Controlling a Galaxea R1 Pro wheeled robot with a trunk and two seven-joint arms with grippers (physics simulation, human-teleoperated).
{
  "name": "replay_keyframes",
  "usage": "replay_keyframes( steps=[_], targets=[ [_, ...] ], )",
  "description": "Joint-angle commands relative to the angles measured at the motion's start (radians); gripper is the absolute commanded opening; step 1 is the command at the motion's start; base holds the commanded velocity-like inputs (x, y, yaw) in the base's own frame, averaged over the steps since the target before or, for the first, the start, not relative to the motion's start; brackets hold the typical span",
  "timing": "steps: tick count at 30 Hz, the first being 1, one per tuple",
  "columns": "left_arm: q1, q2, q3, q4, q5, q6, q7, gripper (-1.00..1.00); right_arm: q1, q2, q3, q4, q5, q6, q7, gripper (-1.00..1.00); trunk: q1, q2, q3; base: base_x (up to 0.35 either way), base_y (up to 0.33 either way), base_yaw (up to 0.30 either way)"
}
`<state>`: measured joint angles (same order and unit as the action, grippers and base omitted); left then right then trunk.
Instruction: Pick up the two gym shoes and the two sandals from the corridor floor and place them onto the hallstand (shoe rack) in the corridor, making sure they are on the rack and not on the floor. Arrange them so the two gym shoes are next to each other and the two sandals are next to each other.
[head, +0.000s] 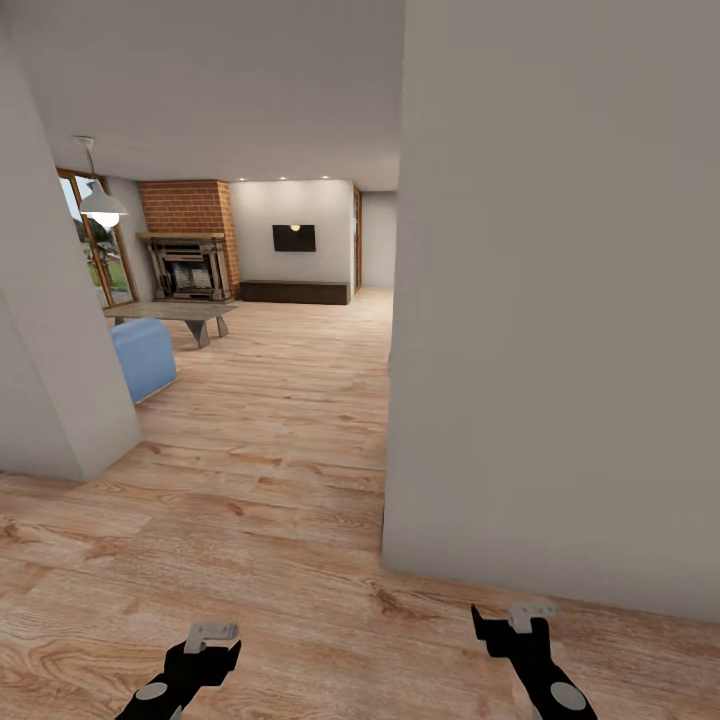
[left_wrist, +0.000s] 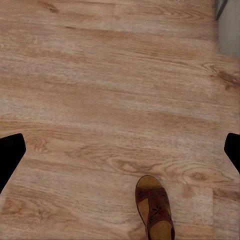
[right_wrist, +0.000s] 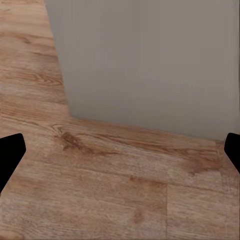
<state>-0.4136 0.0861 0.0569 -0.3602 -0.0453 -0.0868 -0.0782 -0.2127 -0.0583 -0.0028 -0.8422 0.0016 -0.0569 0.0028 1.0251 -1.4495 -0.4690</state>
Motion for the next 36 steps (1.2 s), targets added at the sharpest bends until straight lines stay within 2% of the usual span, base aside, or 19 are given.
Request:
replay_keyframes(
  steps=[1, 9, 36],
  targets=[
    [-0.001, 0.0, 0.006, 0.002, -0.004, -0.003, -0.006, 1.0, -0.001, 0.0, -0.001, -0.001, 0.0, -0.003, 0.0, 1.0, 0.0, -0.001, -0.001, 0.0, 0.0, 0.0],
    [-0.003, 0.0, 0.005, 0.006, -0.003, 0.001, -0.006, 1.0, -0.001, 0.0, -0.003, -0.004, 0.0, -0.003, 0.0, 1.0, 0.0, -0.001, -0.001, 0.0, 0.0, 0.0],
    [-0.007, 0.0, 0.007, 0.009, -0.002, 0.004, -0.006, 1.0, -0.001, 0.0, -0.003, -0.005, -0.001, -0.003, -0.001, 1.0, 0.103, -0.19, -0.087, 0.0, 0.0, 0.0]
  ],
)
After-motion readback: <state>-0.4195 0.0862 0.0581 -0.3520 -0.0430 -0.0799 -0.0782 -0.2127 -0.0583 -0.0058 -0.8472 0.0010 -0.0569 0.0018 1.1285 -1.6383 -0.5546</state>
